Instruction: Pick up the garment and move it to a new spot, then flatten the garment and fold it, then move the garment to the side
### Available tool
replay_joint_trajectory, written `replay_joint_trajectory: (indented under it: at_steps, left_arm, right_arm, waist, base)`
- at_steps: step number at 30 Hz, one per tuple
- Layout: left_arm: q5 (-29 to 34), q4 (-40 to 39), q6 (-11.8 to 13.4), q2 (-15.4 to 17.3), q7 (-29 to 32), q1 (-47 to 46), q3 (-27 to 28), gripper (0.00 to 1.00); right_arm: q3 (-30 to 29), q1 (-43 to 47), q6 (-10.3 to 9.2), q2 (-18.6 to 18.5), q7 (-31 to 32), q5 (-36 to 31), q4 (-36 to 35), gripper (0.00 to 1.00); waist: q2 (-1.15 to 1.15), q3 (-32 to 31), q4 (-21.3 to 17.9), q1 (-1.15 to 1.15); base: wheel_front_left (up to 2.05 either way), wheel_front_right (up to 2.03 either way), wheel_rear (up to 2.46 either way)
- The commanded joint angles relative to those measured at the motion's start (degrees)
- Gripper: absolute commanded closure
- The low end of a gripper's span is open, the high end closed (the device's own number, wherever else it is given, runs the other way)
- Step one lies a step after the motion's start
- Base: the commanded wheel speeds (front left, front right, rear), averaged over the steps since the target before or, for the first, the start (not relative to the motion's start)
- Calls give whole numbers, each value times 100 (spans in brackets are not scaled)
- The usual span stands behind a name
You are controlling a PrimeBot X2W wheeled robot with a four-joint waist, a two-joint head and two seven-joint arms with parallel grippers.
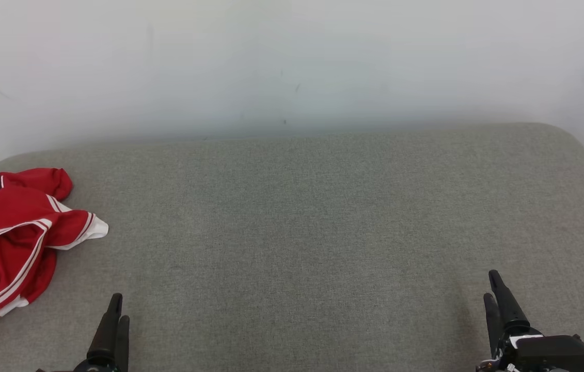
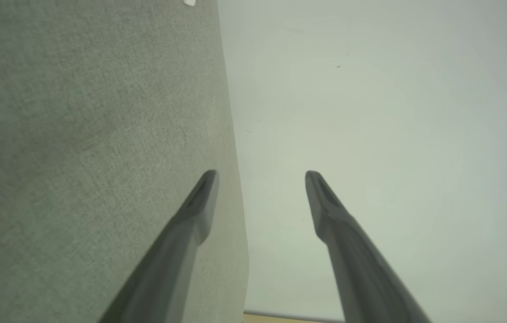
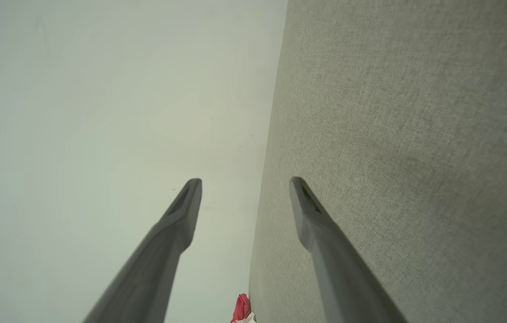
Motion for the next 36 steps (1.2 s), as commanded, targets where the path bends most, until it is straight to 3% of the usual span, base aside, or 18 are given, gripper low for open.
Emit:
replay_joint_trajectory:
  at_steps: [1, 15, 36]
  left_arm:
    - [119, -113, 5, 30, -64, -55, -6, 0]
    - [1051, -262, 182, 40, -378, 92, -89, 0]
    - [2935, -421, 497, 53, -825, 341, -322, 0]
  right_arm:
    - [45, -108, -1, -14, -64, -154, -82, 0]
    - [245, -124, -3, -17, -379, -1397, 18, 0]
    - [451, -89, -5, -20, -771, -3654, 203, 0]
  waist:
    - [0, -10, -1, 0]
    - [0, -105, 3, 0]
    - [0, -259, -9, 0]
  base:
    - [0, 0, 0]
    - [0, 0, 0]
    - [0, 0, 0]
